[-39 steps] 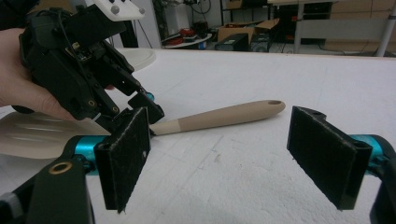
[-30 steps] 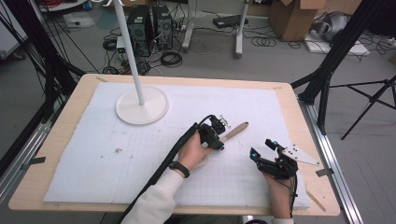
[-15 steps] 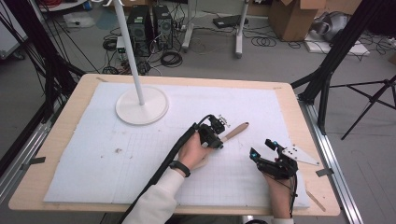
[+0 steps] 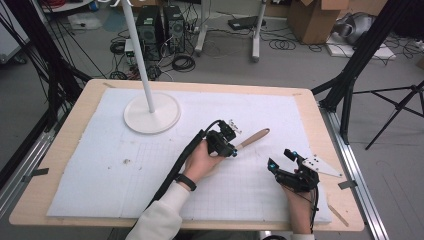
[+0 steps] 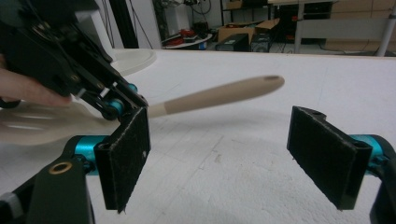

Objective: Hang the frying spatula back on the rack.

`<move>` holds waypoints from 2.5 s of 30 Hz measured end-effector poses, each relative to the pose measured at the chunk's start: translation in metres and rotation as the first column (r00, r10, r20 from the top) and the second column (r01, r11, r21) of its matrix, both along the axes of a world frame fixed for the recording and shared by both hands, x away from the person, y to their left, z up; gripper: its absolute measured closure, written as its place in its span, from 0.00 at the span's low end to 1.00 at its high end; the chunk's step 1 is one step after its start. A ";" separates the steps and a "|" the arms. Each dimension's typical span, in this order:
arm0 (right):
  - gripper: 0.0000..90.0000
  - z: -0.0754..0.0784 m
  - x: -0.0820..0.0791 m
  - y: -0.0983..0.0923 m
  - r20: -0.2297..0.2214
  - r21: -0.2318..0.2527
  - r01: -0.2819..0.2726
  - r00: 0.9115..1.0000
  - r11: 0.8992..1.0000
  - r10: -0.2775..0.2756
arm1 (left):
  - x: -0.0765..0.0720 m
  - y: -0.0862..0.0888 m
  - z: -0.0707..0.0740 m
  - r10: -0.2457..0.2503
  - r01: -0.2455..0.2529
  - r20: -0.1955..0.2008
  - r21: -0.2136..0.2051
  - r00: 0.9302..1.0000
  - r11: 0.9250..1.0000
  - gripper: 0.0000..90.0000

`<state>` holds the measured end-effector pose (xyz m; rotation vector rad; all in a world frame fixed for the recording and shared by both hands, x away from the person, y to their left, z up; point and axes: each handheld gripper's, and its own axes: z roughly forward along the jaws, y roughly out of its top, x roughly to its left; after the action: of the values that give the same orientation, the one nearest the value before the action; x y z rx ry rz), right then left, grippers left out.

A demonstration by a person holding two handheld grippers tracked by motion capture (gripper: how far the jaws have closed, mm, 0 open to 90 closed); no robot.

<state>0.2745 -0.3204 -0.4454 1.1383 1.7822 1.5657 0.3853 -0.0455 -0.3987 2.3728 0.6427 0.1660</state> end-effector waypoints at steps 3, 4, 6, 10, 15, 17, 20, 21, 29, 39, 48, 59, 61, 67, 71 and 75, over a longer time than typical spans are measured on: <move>0.23 0.000 0.000 0.000 0.003 -0.005 0.002 1.000 1.000 -0.001 | -0.005 0.013 0.011 -0.004 0.005 0.018 -0.045 1.000 0.999 0.86; 0.23 0.000 0.000 0.001 0.003 -0.005 0.003 1.000 1.000 -0.003 | -0.005 0.013 0.011 -0.004 0.005 0.018 -0.045 1.000 0.999 0.86; 0.23 0.000 0.000 0.001 0.004 -0.006 0.002 1.000 1.000 -0.002 | -0.008 0.022 0.018 -0.004 0.006 0.029 -0.081 1.000 0.997 0.86; 0.23 0.000 0.000 0.001 0.004 -0.008 0.000 1.000 1.000 0.000 | -0.016 0.042 0.031 0.011 -0.003 0.053 -0.152 0.999 0.988 0.86; 0.24 0.001 -0.002 0.002 0.005 -0.017 0.004 1.000 1.000 -0.004 | -0.030 0.078 0.047 0.025 -0.003 0.079 -0.277 0.997 0.961 0.86; 0.25 0.001 -0.002 0.002 0.007 -0.021 0.008 1.000 1.000 -0.007 | -0.032 0.085 0.049 0.028 -0.003 0.079 -0.299 0.996 0.954 0.86; 0.25 0.001 -0.002 0.003 0.010 -0.027 0.010 1.000 1.000 -0.010 | -0.039 0.103 0.055 0.046 -0.010 0.097 -0.340 0.994 0.940 0.86; 0.26 0.002 -0.002 0.004 0.019 -0.037 0.009 1.000 0.999 -0.009 | -0.045 0.118 0.058 0.060 -0.014 0.114 -0.369 0.992 0.929 0.86; 0.26 0.010 -0.004 0.015 0.033 -0.037 -0.008 0.999 0.999 0.009 | -0.062 0.157 0.060 0.109 -0.034 0.147 -0.440 0.983 0.897 0.86; 0.27 0.038 -0.006 0.054 0.090 0.005 -0.108 0.990 0.994 0.107 | -0.080 0.171 0.054 0.132 -0.024 0.201 -0.465 0.971 0.885 0.86; 0.29 0.070 -0.006 0.095 0.136 0.088 -0.216 0.970 0.973 0.203 | -0.088 0.172 0.054 0.130 0.008 0.243 -0.497 0.961 0.868 0.86; 0.40 0.100 0.004 0.152 0.126 0.125 -0.280 0.956 0.952 0.264 | -0.095 0.165 0.054 0.130 0.040 0.288 -0.518 0.949 0.855 0.86; 0.43 0.103 0.006 0.160 0.116 0.141 -0.281 0.957 0.949 0.266 | -0.096 0.163 0.053 0.134 0.044 0.296 -0.525 0.946 0.850 0.86; 0.49 0.108 0.016 0.174 0.065 0.224 -0.261 0.965 0.939 0.253 | -0.099 0.159 0.050 0.135 0.060 0.322 -0.530 0.937 0.846 0.86; 0.54 0.107 0.018 0.175 0.056 0.250 -0.257 0.966 0.933 0.251 | -0.100 0.156 0.049 0.138 0.068 0.339 -0.530 0.931 0.845 0.86; 0.63 0.108 0.018 0.178 0.051 0.265 -0.272 0.962 0.925 0.269 | -0.101 0.153 0.048 0.137 0.075 0.352 -0.525 0.926 0.848 0.86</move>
<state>0.2930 -0.1426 -0.3377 1.0271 1.8175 2.0266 0.2846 0.1071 -0.3503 1.7270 0.4628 0.3971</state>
